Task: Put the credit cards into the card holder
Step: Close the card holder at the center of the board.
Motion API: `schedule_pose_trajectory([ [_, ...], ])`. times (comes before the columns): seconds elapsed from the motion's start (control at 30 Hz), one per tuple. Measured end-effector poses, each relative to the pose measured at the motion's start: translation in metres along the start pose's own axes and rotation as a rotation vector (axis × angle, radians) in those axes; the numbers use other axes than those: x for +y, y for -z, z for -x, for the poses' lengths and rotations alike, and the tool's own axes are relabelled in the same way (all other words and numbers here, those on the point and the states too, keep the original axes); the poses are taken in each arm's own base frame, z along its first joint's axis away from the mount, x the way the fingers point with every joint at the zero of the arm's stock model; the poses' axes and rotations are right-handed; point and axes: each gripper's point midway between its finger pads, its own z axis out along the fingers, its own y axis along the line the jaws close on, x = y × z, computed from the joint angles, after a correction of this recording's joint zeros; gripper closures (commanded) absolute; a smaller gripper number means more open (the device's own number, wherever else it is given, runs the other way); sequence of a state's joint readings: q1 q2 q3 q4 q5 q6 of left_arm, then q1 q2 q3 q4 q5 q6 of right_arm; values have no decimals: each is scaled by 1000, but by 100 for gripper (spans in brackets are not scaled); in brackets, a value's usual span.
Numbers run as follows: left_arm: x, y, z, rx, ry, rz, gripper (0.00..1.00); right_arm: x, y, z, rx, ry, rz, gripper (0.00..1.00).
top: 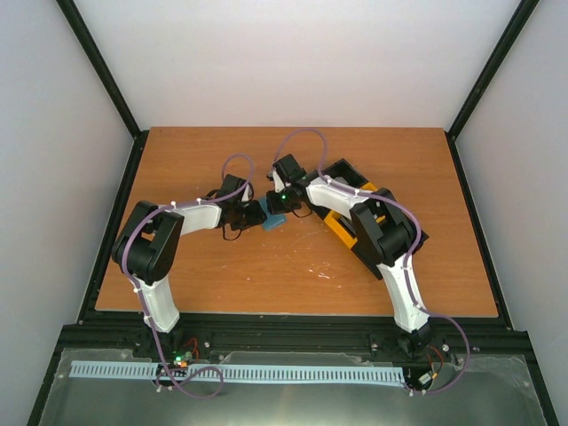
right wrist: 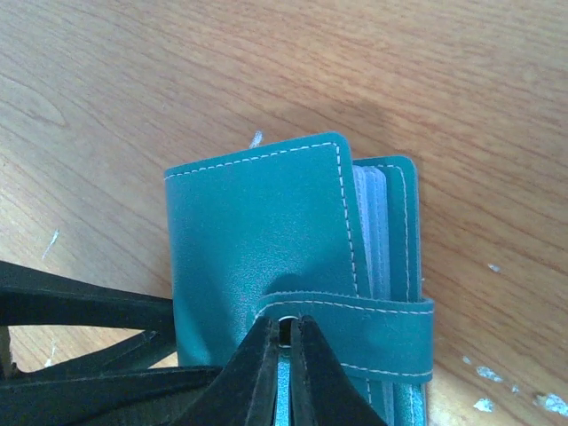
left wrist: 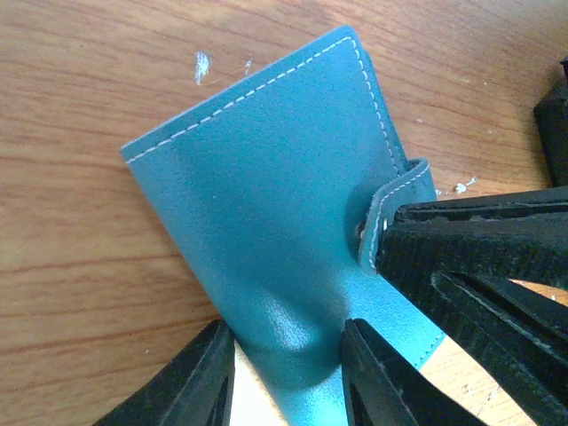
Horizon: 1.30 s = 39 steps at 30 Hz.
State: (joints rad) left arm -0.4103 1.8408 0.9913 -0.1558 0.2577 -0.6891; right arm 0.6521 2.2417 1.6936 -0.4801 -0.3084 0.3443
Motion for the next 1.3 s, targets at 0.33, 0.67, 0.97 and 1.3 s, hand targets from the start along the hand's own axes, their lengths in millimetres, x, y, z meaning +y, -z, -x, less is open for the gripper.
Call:
schedule_pose_trajectory([
  [0.33,0,0,0,-3,9,1,65,0,-4,1,15,24,-96,96],
  [0.67,9,7,3,-34,95,-19,65,0,-6,6,42,31,-179,97],
  [0.97,32,24,14,-55,211,-42,54,-1,-11,9,48,50,-217,92],
  [1.3,32,17,43,-76,237,-93,51,1,-9,12,44,64,-217,88],
])
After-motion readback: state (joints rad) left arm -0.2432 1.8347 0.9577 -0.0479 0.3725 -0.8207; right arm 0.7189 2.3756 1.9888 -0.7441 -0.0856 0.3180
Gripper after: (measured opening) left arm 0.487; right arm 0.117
